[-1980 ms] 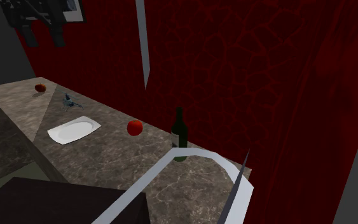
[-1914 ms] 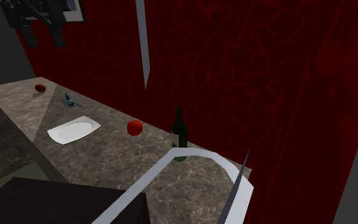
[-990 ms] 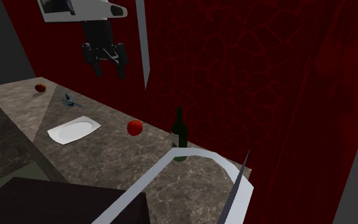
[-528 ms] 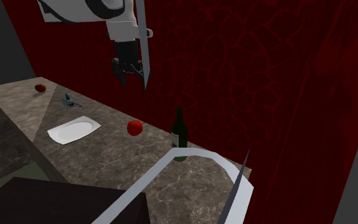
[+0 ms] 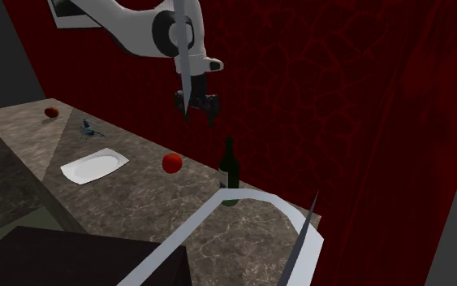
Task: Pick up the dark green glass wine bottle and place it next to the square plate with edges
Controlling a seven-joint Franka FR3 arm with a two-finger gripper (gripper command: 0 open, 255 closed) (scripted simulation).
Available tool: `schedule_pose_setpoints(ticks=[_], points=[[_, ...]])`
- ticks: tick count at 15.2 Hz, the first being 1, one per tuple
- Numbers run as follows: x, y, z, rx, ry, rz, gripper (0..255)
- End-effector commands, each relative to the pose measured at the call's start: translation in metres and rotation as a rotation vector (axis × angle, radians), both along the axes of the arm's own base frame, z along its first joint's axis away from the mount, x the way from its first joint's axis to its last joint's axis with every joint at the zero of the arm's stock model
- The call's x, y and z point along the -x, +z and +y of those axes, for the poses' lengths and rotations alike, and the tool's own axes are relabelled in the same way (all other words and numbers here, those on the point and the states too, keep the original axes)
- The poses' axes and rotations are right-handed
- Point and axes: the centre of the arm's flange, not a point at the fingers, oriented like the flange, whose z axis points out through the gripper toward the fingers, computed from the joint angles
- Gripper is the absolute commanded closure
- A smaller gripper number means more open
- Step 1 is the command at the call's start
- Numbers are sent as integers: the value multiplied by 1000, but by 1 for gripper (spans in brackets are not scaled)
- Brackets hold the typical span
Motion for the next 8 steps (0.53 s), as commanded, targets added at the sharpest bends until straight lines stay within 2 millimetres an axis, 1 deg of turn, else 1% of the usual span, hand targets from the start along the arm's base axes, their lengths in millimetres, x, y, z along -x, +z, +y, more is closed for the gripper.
schedule_pose_setpoints(ticks=[1, 8], points=[[-15, -17, -14, -1, -8, -5, 0], [-65, -70, -69, -6, -39, -20, 0]])
